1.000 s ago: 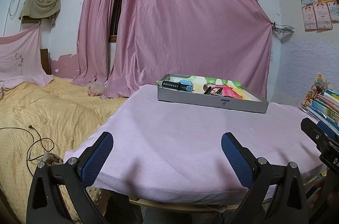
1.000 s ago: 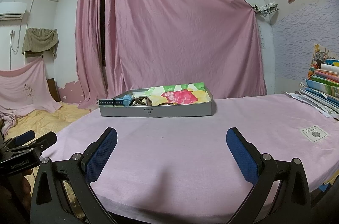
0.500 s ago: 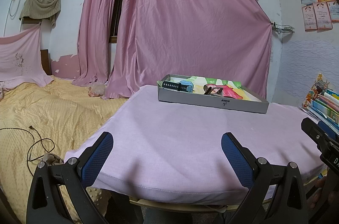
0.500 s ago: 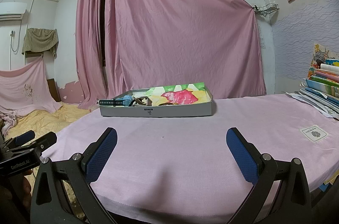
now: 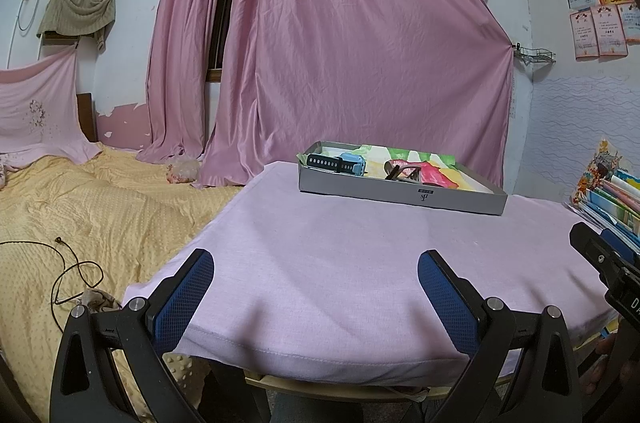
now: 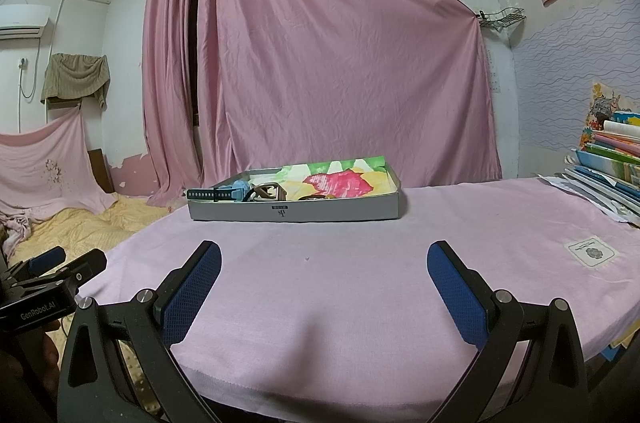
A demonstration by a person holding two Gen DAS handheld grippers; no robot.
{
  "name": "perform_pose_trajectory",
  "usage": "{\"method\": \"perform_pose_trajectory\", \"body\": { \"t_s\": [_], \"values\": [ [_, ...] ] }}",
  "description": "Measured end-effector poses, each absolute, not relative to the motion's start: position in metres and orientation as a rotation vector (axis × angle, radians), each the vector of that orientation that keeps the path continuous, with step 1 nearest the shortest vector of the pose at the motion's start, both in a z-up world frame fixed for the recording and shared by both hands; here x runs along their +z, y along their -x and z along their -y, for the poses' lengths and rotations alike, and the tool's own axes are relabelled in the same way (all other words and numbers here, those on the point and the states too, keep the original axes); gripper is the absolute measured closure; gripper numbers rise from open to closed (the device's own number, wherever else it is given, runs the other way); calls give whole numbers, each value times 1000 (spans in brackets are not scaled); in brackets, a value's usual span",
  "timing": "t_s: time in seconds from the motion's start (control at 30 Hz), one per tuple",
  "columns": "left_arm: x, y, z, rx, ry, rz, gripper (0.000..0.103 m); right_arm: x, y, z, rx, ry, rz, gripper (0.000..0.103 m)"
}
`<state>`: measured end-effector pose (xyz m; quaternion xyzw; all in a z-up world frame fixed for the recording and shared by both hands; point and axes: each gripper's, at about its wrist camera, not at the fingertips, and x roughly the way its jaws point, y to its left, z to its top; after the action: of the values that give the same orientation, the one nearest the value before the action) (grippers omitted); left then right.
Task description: Organize jewelry
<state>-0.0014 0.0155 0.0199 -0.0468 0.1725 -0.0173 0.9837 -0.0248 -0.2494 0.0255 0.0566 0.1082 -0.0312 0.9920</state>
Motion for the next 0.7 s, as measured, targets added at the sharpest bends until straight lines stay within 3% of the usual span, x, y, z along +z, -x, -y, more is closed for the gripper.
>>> {"method": "perform_pose_trajectory", "body": {
  "t_s": [0.7],
  "values": [
    [21,2,-16,-30,92,-346,1,26,28,250,-62,-115,-217,2]
  ]
}}
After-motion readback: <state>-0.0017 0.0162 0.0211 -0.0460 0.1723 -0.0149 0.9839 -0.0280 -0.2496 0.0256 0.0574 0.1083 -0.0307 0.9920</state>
